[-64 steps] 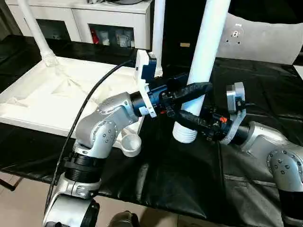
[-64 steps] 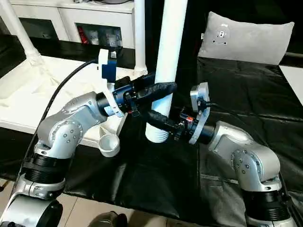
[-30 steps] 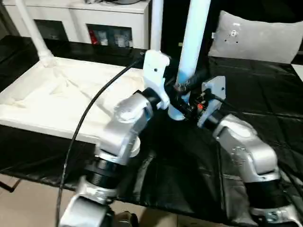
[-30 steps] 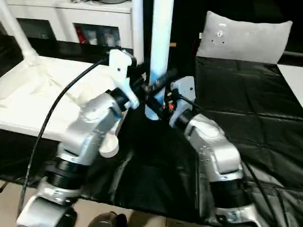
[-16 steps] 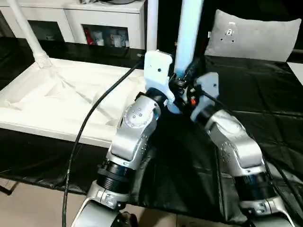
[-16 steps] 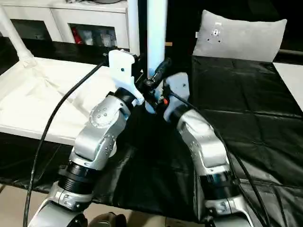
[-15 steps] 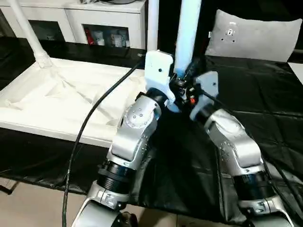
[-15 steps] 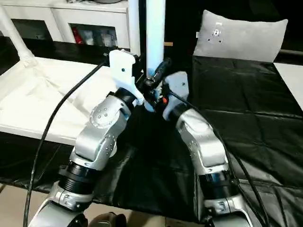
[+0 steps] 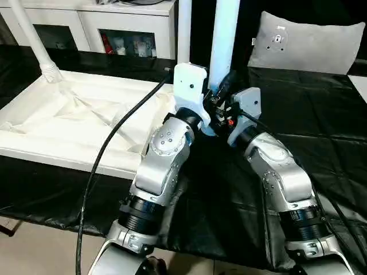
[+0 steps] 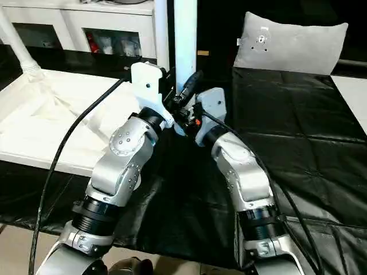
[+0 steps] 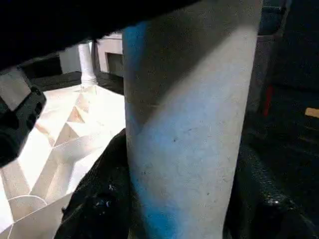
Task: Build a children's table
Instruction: Pick table leg
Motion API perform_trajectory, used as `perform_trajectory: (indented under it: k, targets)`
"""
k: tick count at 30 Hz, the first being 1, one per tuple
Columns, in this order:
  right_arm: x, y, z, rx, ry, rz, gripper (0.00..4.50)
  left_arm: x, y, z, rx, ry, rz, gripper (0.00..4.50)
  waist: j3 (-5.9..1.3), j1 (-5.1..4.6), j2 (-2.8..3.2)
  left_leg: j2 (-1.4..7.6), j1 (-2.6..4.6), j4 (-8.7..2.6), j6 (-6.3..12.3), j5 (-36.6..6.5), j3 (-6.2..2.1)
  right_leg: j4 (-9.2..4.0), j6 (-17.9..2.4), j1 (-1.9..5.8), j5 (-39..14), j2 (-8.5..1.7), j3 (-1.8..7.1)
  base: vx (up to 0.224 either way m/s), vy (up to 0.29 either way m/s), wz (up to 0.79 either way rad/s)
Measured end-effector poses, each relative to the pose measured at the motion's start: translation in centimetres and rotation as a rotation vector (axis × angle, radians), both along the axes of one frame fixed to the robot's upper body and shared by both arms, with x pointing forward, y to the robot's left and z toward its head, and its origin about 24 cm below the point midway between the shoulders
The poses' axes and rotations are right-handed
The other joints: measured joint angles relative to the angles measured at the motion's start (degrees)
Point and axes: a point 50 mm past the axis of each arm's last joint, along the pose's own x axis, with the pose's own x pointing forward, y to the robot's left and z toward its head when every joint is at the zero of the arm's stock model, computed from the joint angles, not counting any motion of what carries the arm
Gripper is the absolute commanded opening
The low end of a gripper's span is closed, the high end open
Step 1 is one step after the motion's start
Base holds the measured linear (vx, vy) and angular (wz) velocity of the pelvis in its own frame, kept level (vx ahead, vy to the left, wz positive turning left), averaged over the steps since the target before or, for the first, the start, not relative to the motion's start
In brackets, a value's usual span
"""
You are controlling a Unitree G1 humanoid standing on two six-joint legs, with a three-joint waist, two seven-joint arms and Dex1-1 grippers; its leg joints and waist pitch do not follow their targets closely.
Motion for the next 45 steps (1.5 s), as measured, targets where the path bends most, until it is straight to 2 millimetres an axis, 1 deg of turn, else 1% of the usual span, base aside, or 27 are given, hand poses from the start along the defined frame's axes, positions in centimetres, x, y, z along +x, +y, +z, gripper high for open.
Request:
perform_trajectory:
  k: [2, 3, 5, 7, 8, 9, 11, 13, 16, 18, 20, 21, 22, 24, 27, 31, 35, 45]
  targets:
    - [0.0, 0.1, 0.0, 0.011, 0.006, 0.005, 2.30, 0.0, 0.0, 0.0, 0.001, 0.000, 0.001, 1.87, 0.00, -0.01, 0.00, 0.00, 0.00, -0.02, 0.00, 0.0, 0.00, -0.03, 0.0, 0.00, 0.0, 0.00, 0.00, 0.000, 0.000, 0.00]
    - [0.0, 0.1, 0.0, 0.017, 0.013, 0.009, 2.67, 0.0, 0.0, 0.0, 0.002, 0.000, 0.001, 1.87, 0.00, -0.01, 0.00, 0.00, -0.01, -0.02, 0.00, 0.0, 0.01, -0.04, 0.0, 0.00, 0.0, 0.00, 0.00, 0.000, 0.000, 0.00]
    - [0.0, 0.0, 0.0, 0.018, 0.016, 0.012, 2.69, 0.0, 0.0, -0.1, 0.002, 0.002, 0.000, 1.87, 0.00, -0.01, 0.00, 0.00, -0.01, -0.05, 0.00, 0.0, 0.01, -0.07, 0.0, 0.00, 0.0, 0.00, 0.00, 0.000, 0.000, 0.00]
    - [-0.1, 0.1, 0.0, 0.033, 0.020, 0.030, 2.93, 0.1, 0.1, 0.0, 0.000, 0.003, 0.003, 1.87, 0.00, -0.03, 0.00, 0.00, -0.01, -0.07, 0.00, 0.0, 0.02, -0.08, 0.0, 0.00, 0.0, 0.00, 0.00, 0.000, 0.000, 0.00]
    - [-0.1, 0.0, 0.0, 0.053, 0.028, 0.036, 3.06, 0.2, 0.2, 0.0, -0.004, 0.004, 0.000, 1.87, 0.00, -0.03, 0.00, 0.00, -0.01, -0.09, 0.00, 0.0, 0.02, -0.08, 0.0, 0.00, 0.0, 0.00, 0.00, 0.000, 0.000, 0.00]
    - [-0.1, -0.2, 0.1, 0.105, 0.048, 0.045, 3.06, 0.3, 0.3, 0.1, -0.016, 0.011, -0.010, 1.87, 0.00, -0.02, 0.00, 0.00, -0.01, -0.11, 0.00, 0.0, 0.02, -0.09, 0.0, -0.01, 0.0, 0.00, -0.01, 0.000, 0.000, 0.00]
    - [-0.5, -0.7, 0.6, 0.182, 0.065, 0.095, 3.25, 0.7, 0.8, 0.3, -0.050, 0.038, -0.036, 1.87, 0.00, 0.10, 0.00, 0.00, -0.01, -0.12, 0.00, 0.0, 0.02, -0.09, 0.0, -0.01, 0.0, 0.00, -0.01, 0.000, 0.000, 0.00]
    - [-1.1, -1.8, 1.1, 0.230, 0.081, 0.174, 3.50, 1.1, 1.6, 0.7, -0.089, 0.061, -0.065, 1.87, 0.00, 0.17, 0.00, 0.00, -0.01, -0.11, 0.01, 0.0, 0.03, -0.12, 0.0, 0.00, 0.0, 0.00, -0.01, 0.000, 0.000, 0.00]
    - [-2.3, -3.8, 1.1, 0.317, 0.159, 0.269, 3.70, 1.4, 2.5, 0.8, -0.118, 0.097, -0.123, 1.87, 0.00, 0.42, 0.00, 0.00, -0.01, -0.11, 0.02, 0.0, 0.04, -0.18, 0.0, 0.05, 0.0, 0.00, -0.02, 0.000, 0.000, 0.00]
    - [-2.6, -4.9, 1.0, 0.338, 0.183, 0.280, 3.94, 1.6, 3.1, 0.6, -0.131, 0.119, -0.150, 1.87, 0.00, 0.42, 0.00, 0.00, -0.01, -0.11, 0.03, 0.0, 0.05, -0.18, 0.0, 0.03, 0.0, 0.00, -0.02, 0.000, 0.000, 0.00]
    - [-2.7, -5.6, 1.3, 0.353, 0.178, 0.276, 4.07, 1.5, 3.1, 0.5, -0.134, 0.139, -0.189, 1.87, 0.00, 0.36, 0.00, 0.00, 0.00, -0.11, 0.03, 0.0, 0.05, -0.15, 0.0, 0.02, 0.0, 0.00, -0.02, 0.000, 0.000, 0.00]
    - [-2.7, -6.3, 1.5, 0.391, 0.177, 0.257, 4.15, 1.4, 3.1, 0.4, -0.139, 0.164, -0.241, 1.87, 0.00, 0.43, 0.00, 0.00, 0.00, -0.11, 0.02, 0.0, 0.05, -0.13, 0.0, 0.01, 0.0, 0.00, -0.03, 0.000, 0.000, 0.00]
    - [-2.6, -6.9, 1.7, 0.423, 0.175, 0.236, 4.37, 1.2, 2.9, 0.4, -0.143, 0.184, -0.292, 1.87, 0.00, 0.48, 0.00, 0.00, -0.01, -0.11, 0.02, 0.0, 0.05, -0.13, 0.0, 0.00, 0.0, 0.00, -0.02, 0.000, 0.000, 0.00]
    - [-2.6, -8.1, 2.4, 0.484, 0.163, 0.205, 4.44, 0.7, 2.8, 0.5, -0.156, 0.208, -0.381, 1.87, 0.00, 0.68, 0.01, 0.00, 0.00, -0.11, 0.02, 0.0, 0.06, -0.13, 0.0, 0.00, 0.0, 0.00, -0.02, 0.000, 0.000, 0.00]
    - [-2.8, -9.2, 2.9, 0.544, 0.171, 0.191, 4.50, 0.1, 2.8, 1.0, -0.183, 0.219, -0.474, 1.87, 0.00, 0.77, 0.02, 0.00, 0.01, -0.12, 0.02, 0.0, 0.06, -0.13, 0.0, 0.00, 0.0, 0.00, -0.02, 0.000, 0.000, 0.00]
    - [-3.0, -9.9, 3.1, 0.567, 0.183, 0.195, 4.50, -0.3, 2.7, 1.2, -0.237, 0.247, -0.552, 1.87, 0.00, 0.83, 0.02, 0.00, 0.01, -0.12, 0.02, 0.0, 0.08, -0.13, 0.0, 0.00, 0.0, 0.00, -0.02, 0.000, 0.000, 0.00]
    - [-3.2, -10.1, 3.0, 0.567, 0.206, 0.207, 4.50, -0.7, 3.1, 1.6, -0.245, 0.239, -0.603, 1.87, 0.00, 0.83, 0.03, 0.00, 0.01, -0.13, 0.02, 0.0, 0.08, -0.15, 0.0, 0.00, 0.0, 0.00, -0.01, 0.000, 0.000, 0.00]
    - [-4.0, -10.9, 4.0, 0.504, 0.192, 0.242, 4.50, -1.2, 3.3, 1.8, -0.250, 0.258, -0.688, 1.87, 0.00, 1.39, 0.04, 0.00, 0.01, -0.22, 0.01, 0.0, 0.11, -0.27, 0.0, 0.01, 0.0, 0.00, -0.01, 0.000, 0.000, 0.00]
